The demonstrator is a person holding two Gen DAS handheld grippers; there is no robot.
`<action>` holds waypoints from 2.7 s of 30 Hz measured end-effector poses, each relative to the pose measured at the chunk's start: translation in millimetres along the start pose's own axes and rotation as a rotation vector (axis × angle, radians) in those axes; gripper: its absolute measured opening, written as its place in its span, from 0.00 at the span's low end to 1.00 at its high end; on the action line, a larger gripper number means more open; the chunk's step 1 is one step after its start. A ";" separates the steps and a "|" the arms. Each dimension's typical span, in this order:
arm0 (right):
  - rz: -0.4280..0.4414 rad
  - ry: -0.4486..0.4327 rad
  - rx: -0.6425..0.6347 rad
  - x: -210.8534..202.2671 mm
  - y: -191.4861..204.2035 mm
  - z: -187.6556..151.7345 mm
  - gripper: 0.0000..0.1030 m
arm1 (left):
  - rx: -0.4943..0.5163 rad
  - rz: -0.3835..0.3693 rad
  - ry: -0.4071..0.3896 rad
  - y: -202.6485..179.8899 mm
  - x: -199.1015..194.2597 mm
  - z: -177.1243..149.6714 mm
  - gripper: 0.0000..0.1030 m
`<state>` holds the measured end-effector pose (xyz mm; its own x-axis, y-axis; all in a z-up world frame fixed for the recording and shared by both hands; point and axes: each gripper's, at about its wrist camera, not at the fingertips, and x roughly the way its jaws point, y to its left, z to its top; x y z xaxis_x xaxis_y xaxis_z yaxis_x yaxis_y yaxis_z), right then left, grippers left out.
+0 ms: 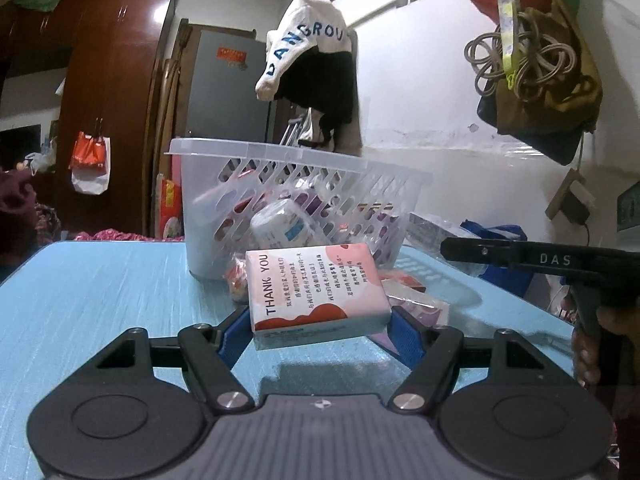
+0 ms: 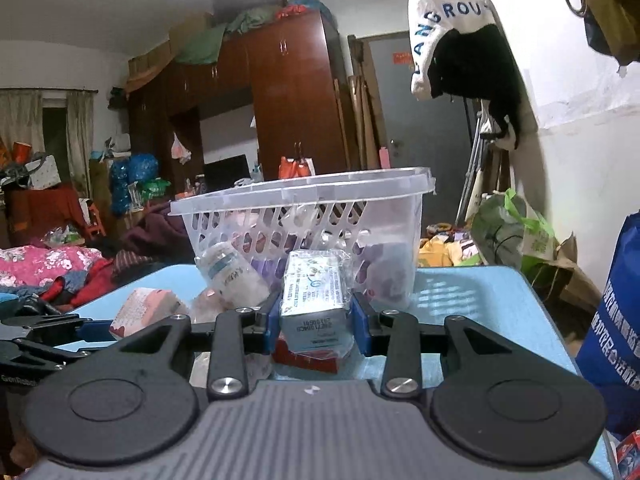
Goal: Organize objects
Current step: 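Carry both items over the white basket and open both tools, then grasp the clear plastic bag with the left tool while the right tool grasps the silver foil packet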
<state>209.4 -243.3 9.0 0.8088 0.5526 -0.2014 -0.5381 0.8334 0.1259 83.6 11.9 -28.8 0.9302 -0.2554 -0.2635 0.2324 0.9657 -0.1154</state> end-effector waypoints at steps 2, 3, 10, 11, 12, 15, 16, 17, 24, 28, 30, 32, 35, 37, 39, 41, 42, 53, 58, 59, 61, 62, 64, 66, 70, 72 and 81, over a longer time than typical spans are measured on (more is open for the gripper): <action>-0.018 -0.037 -0.009 -5.9 2.2 -0.2 0.39 | -0.009 -0.011 -0.018 0.9 -4.2 -0.3 0.74; -0.036 -0.050 -0.015 -10.1 5.1 1.0 0.39 | -0.014 -0.018 -0.025 1.7 -7.7 1.8 0.74; 0.004 -0.172 -0.122 -25.2 35.6 77.2 0.38 | 0.007 -0.046 -0.138 4.8 -14.6 91.0 0.74; -0.009 -0.148 -0.138 -13.1 36.7 92.5 0.38 | 0.012 -0.036 -0.135 5.6 -8.0 107.7 0.74; -0.024 -0.111 -0.140 1.5 35.7 105.6 0.38 | 0.010 -0.022 -0.122 6.3 1.7 124.1 0.74; -0.066 0.032 -0.113 55.1 23.2 138.1 0.39 | -0.019 0.010 -0.019 15.9 46.7 167.5 0.74; -0.069 0.078 -0.097 70.9 18.7 143.4 0.39 | -0.039 0.018 0.037 20.8 67.1 176.9 0.74; -0.072 0.113 -0.092 82.5 16.0 145.4 0.39 | -0.058 0.027 0.064 24.9 80.0 181.6 0.74; -0.138 0.071 -0.113 81.0 24.0 130.3 1.00 | -0.119 0.133 0.120 39.1 106.7 172.9 1.00; -0.048 -0.031 -0.057 20.1 26.3 100.1 1.00 | -0.103 0.073 0.052 30.6 65.0 153.8 1.00; -0.030 0.032 -0.076 8.5 30.5 73.4 1.00 | -0.071 0.084 0.092 22.9 49.0 133.6 1.00; -0.013 0.141 -0.126 9.2 34.3 43.8 1.00 | -0.046 0.114 0.141 17.9 43.8 110.9 1.00; 0.046 0.215 -0.040 13.6 28.2 14.2 0.99 | -0.036 0.112 0.234 19.2 49.7 78.3 0.97; 0.075 0.245 -0.034 20.3 28.6 6.5 0.91 | -0.061 0.087 0.275 21.4 59.0 63.1 0.93; 0.082 0.276 -0.065 28.3 34.5 3.8 0.80 | -0.077 0.083 0.286 25.2 66.9 59.2 0.92; 0.082 0.316 -0.101 34.5 43.7 -0.2 0.59 | -0.090 0.085 0.292 26.4 72.9 57.4 0.91; 0.072 0.329 -0.111 38.8 42.3 0.5 0.53 | -0.093 0.082 0.297 26.2 75.1 56.6 0.91; 0.094 0.184 0.018 14.2 4.9 2.7 0.37 | -0.094 0.041 0.325 9.0 85.5 47.5 0.86; 0.132 0.140 0.094 11.6 -11.5 1.2 0.35 | -0.101 0.058 0.334 2.5 93.6 46.2 0.78; 0.130 0.134 0.086 10.8 -10.0 1.1 0.35 | -0.096 0.067 0.333 1.1 94.0 46.1 0.71; 0.126 0.129 0.067 10.3 -6.3 1.1 0.35 | -0.094 0.070 0.329 0.6 92.6 46.0 0.56; 0.126 0.131 0.064 10.9 -5.4 0.7 0.34 | -0.101 0.066 0.327 1.8 91.7 45.9 0.55; 0.134 0.135 0.070 11.7 -6.3 0.4 0.34 | -0.118 0.069 0.314 7.0 87.3 45.8 0.54; 0.140 0.136 0.075 11.6 -8.5 0.0 0.33 | -0.128 0.071 0.285 11.5 80.4 47.0 0.54; 0.143 0.131 0.067 9.4 -8.3 -0.9 0.33 | -0.145 0.046 0.210 19.2 59.2 46.1 0.54; 0.147 0.115 0.069 6.9 -9.1 -1.5 0.32 | -0.156 0.026 0.172 22.6 51.0 46.7 0.54; 0.127 0.061 0.050 -0.5 -6.1 -3.0 0.32 | -0.163 -0.037 0.054 28.3 31.7 46.2 0.54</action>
<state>211.6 -248.6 5.5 0.7181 0.6536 -0.2391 -0.6217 0.7568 0.2018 132.8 33.2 3.8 0.9042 -0.2973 -0.3066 0.2134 0.9364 -0.2787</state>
